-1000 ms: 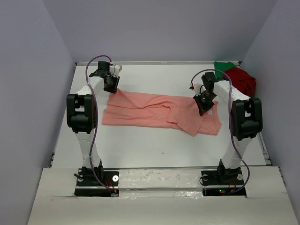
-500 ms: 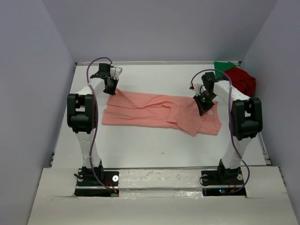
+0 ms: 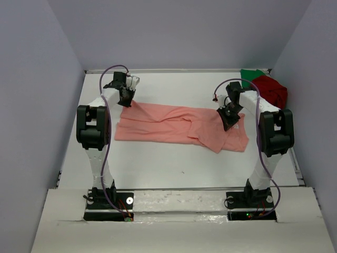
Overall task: Fold and stack the t-shirts
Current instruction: Fold the other side of the tshirt into a rectangle
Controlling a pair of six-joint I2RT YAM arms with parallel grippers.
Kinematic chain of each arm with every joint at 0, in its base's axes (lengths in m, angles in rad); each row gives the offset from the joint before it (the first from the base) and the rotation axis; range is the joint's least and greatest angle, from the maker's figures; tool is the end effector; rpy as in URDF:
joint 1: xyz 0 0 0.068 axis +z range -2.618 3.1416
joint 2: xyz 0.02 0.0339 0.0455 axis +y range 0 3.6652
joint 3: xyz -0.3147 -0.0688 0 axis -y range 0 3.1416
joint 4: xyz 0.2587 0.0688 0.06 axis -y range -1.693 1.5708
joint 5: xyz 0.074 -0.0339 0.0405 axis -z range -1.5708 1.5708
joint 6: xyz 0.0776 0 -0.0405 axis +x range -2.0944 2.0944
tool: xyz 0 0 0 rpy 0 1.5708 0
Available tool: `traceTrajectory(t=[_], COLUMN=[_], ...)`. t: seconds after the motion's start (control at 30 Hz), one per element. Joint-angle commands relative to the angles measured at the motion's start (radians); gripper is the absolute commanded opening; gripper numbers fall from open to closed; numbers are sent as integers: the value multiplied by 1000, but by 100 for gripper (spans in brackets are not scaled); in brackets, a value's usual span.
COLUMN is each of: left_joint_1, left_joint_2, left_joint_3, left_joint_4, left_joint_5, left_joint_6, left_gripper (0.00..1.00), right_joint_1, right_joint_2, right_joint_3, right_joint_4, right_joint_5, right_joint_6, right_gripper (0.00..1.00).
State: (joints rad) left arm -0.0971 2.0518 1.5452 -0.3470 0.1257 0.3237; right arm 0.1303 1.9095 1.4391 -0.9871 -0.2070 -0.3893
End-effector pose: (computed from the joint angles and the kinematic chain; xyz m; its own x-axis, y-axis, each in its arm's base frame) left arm 0.5168 -0.0601 0.2056 -0.6545 0.3808 -0.6532 0.4075 0.9053 0.1195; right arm 0.3939 0.0677 0.1976 -0.8544 -0.4866 -0.1821 -0.5129 0.8460 0.1460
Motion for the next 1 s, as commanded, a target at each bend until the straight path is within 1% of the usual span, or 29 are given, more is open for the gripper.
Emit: traceTrajectory(t=[0.0, 0.47, 0.73, 0.97], left_joint_1=[-9, -39, -65, -78], left_joint_2=[-45, -111, -113, -96], left_joint_3=[-13, -11, -7, -30], left_joint_4=[16, -1, 11, 19], left_joint_5=[-11, -115, -260, -346], left_joint_6=[20, 69, 84, 100], left_gripper=[0, 0, 0, 0], right_joint_1=[-6, -6, -6, -6], right_joint_2=[-3, 14, 6, 3], right_joint_3=[18, 44, 29, 29], right_joint_4=[-13, 1, 7, 7], right_joint_5=[-9, 21, 29, 37], right_joint_6=[0, 12, 10, 10], right_gripper=[0, 0, 0, 0])
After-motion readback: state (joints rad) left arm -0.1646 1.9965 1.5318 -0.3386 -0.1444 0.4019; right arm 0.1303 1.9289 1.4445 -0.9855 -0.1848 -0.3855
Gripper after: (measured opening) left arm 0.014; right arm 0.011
